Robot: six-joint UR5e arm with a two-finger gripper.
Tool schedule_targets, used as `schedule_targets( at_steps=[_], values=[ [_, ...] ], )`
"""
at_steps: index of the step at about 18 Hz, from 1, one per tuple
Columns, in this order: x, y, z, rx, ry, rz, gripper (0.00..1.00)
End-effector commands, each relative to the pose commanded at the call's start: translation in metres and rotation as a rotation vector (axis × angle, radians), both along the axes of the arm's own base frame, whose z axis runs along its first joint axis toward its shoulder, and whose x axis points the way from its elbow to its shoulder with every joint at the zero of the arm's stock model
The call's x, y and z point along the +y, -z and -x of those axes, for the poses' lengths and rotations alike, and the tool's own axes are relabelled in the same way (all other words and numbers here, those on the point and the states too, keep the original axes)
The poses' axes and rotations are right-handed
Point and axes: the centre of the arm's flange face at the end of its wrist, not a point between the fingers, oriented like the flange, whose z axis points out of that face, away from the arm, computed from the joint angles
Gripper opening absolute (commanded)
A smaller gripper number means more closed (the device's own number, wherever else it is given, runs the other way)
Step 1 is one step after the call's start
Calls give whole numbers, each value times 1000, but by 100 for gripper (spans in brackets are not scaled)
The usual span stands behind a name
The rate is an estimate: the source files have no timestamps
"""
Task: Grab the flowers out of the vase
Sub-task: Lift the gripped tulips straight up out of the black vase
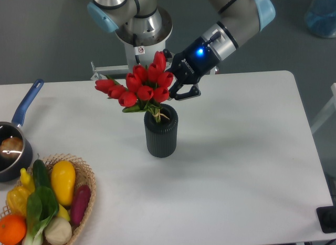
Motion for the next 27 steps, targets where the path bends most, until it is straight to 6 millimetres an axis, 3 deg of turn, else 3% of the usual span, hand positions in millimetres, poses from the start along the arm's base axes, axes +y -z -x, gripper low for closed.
schedule_targets(
  at_steps=[8,13,21,27],
  values=[
    [-6,-37,-6,7,-55,16,40],
    [-40,-54,15,27,-146,8,40],
    [-65,-67,27,-13,-245,-25,40],
    [-73,-92,9,-27,-292,-18,40]
  ],
)
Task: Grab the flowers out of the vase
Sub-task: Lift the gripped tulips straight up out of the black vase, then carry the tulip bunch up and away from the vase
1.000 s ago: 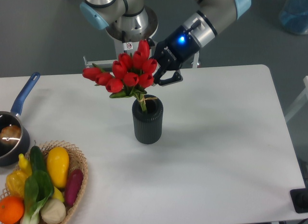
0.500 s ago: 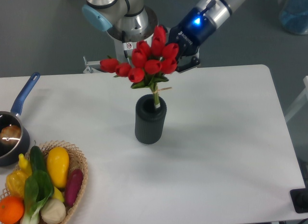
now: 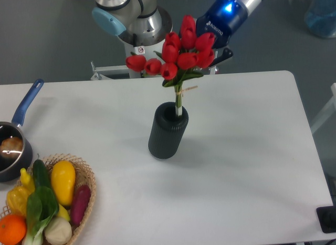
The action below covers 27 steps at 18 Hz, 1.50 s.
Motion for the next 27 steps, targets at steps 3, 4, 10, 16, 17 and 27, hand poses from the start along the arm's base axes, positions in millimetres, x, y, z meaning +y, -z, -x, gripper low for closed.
schedule_targets(
  at_steps=[3,4,10,16,17,27],
  values=[
    [1,-8,-13,-21,-13,4,40],
    [2,-9,-16,-23,-12,1,40],
    [2,-16,-18,-33,-24,-6,40],
    [-13,-16,18,-40,-77,-5,40],
    [-12,-14,30,-46,-77,-4,40],
    [-23,8,87,-17,-101,9,40]
  ],
)
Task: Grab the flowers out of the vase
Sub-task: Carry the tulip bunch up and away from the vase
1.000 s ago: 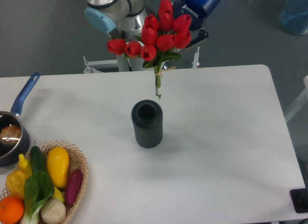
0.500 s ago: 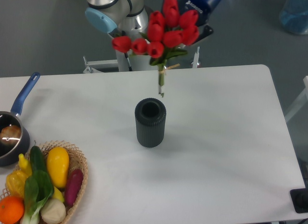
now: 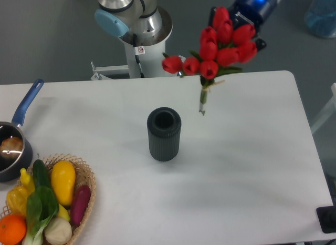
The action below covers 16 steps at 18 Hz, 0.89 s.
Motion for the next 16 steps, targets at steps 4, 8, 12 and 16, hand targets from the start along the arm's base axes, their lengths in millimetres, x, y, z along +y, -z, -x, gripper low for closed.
schedule_targets(
  at_steps=[4,8,12,16],
  values=[
    [-1,-1,1,6,-1,1,40],
    [-6,9,9,-4,-9,2,40],
    [-7,17,7,-2,-1,-1,40],
    [-8,17,7,2,0,-4,41]
  ],
)
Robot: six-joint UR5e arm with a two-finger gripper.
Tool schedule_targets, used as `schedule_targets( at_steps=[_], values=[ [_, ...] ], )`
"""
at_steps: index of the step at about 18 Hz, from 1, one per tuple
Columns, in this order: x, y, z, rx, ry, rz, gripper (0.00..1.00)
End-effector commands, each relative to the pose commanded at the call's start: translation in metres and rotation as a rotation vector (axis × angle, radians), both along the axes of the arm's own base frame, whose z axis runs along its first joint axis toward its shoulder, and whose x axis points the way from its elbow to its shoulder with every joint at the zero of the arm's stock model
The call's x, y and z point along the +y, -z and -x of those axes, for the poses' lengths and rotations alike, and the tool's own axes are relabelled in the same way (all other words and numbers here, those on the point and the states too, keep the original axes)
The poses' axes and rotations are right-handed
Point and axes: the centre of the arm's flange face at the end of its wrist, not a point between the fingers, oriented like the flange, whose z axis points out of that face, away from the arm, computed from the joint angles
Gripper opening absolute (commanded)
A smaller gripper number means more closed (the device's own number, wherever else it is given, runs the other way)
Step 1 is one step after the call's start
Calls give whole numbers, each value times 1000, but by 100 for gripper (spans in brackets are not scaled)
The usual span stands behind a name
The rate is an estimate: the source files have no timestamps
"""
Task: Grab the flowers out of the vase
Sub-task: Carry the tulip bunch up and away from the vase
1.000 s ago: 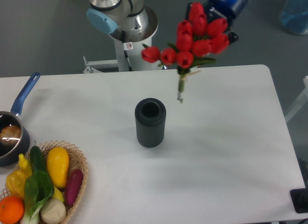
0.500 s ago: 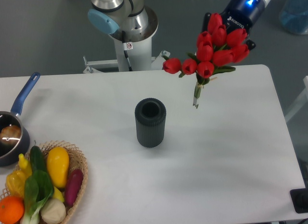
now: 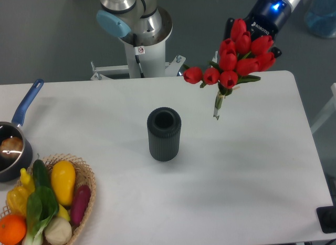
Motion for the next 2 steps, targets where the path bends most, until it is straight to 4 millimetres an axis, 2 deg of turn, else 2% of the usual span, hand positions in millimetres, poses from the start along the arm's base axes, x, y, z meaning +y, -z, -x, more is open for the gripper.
schedule_targets(
  at_steps=[2],
  values=[
    [-3,-1,1,2,-6,0,41]
  ],
)
